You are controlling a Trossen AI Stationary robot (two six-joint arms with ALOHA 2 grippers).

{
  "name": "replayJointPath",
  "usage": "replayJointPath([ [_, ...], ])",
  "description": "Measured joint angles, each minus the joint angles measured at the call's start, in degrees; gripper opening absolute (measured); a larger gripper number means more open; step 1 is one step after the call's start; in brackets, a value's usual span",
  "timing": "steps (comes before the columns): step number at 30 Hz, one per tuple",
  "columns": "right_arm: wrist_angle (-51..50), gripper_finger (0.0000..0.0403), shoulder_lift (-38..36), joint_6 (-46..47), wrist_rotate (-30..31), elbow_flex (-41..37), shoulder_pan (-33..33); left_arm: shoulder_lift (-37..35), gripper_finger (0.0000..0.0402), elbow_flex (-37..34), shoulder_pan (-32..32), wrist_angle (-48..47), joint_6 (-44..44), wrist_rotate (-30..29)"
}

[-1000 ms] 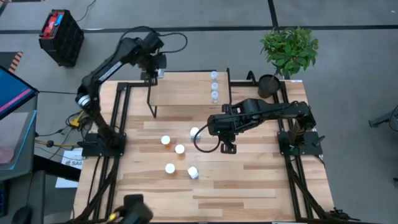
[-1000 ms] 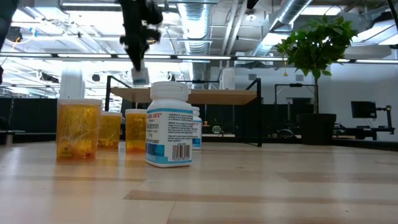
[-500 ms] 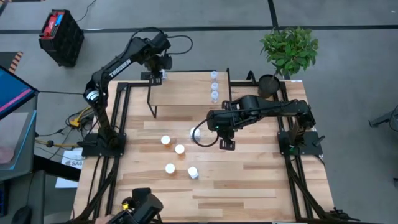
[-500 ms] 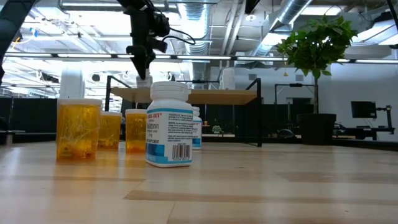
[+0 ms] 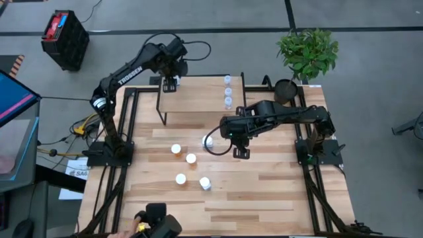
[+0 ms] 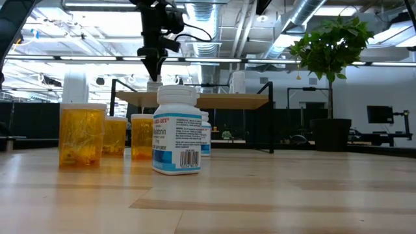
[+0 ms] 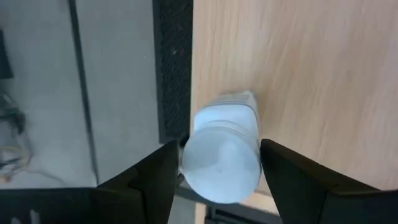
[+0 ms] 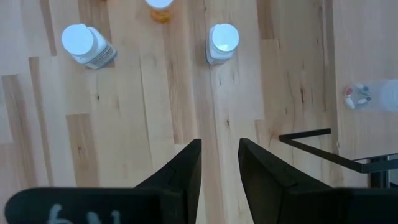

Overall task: Pick and place medicine bottles onto shelf by color
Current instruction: Put the bottom left white pill bottle on the shelf, then put the top white pill bottle on the shelf aligned with the other white pill bottle

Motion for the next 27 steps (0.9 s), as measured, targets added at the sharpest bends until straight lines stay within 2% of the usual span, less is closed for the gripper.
replayJointPath([
  [6,0.0,0.0127,0.0,0.0,0.0,0.0,0.0,0.0,0.0214,0.0,-0.4,0.1,0.4,-0.2],
  [12,0.0,0.0127,0.0,0.0,0.0,0.0,0.0,0.0,0.0214,0.5,-1.3,0.1,2.1,-3.6],
  [21,0.0,0.0127,0.0,-0.5,0.0,0.0,0.0,-0.1,0.0215,6.2,-4.4,0.1,0.9,-2.2],
  [23,0.0,0.0127,0.0,-0.5,0.0,0.0,0.0,-0.1,0.0215,8.1,-5.6,-0.6,-1.1,-0.1],
  [27,0.0,0.0127,0.0,-0.5,0.0,0.0,0.0,-0.1,0.0215,11.1,-9.1,-3.0,-7.7,10.2],
])
